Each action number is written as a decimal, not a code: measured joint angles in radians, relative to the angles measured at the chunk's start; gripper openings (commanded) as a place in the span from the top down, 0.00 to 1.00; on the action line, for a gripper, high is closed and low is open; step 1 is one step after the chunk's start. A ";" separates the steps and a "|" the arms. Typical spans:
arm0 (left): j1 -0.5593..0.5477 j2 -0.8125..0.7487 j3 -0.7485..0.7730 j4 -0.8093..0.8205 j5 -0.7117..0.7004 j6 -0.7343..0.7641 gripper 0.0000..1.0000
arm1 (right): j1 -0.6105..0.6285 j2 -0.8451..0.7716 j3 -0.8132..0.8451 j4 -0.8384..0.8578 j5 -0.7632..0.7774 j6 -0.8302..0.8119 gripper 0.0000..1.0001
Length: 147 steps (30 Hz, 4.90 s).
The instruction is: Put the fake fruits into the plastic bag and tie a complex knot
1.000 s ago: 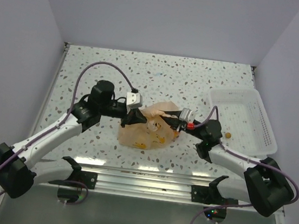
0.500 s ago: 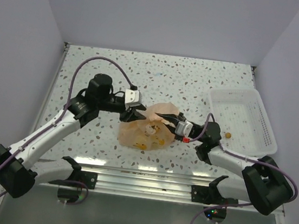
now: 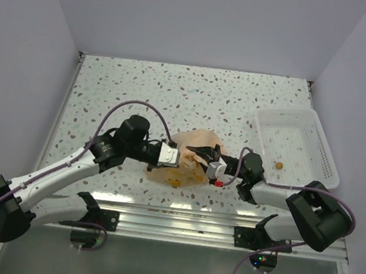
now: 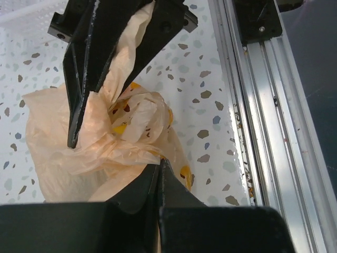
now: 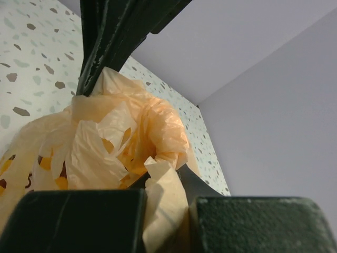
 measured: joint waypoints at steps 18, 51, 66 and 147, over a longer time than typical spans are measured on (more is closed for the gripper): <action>-0.095 -0.005 -0.106 0.270 -0.252 -0.130 1.00 | 0.013 -0.124 0.064 -0.041 0.084 0.438 1.00; 0.194 0.187 0.245 0.115 0.020 -0.338 1.00 | 0.025 -0.388 0.505 -1.234 0.304 0.470 0.70; 0.273 0.223 0.358 -0.252 0.279 0.105 0.99 | -0.063 -0.330 0.528 -1.365 0.286 0.474 0.27; 0.178 0.296 0.257 0.134 0.176 -0.460 1.00 | -0.157 -0.272 0.544 -1.254 -0.171 0.599 0.68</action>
